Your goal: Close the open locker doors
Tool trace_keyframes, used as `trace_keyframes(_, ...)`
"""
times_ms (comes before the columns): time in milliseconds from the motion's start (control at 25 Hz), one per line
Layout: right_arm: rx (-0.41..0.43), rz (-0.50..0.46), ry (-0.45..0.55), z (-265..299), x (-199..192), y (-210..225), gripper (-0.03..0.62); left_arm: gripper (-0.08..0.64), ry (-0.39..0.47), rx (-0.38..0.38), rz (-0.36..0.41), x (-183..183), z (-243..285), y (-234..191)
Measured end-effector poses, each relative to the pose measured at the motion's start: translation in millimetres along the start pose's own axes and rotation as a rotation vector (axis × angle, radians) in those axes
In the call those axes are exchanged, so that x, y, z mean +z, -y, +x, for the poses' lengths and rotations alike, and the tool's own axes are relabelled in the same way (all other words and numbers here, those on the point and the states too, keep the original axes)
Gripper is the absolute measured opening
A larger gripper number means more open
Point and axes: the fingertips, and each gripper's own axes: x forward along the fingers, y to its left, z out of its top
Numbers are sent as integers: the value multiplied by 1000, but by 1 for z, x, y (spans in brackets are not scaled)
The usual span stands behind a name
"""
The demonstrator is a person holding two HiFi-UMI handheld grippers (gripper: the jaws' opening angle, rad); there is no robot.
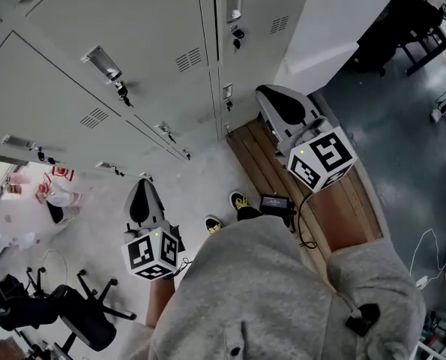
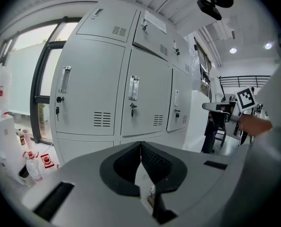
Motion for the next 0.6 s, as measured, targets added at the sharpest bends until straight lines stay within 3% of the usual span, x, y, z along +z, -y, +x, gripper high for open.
trace_keyframes(200,-59,27,-36,-20,-23,-45,28,9,2,-40,1,-5,-19,-12)
trace_keyframes(600,-61,60,-60,-32,-46,-112,28,9,-2,-77,24,-18,-44,-33)
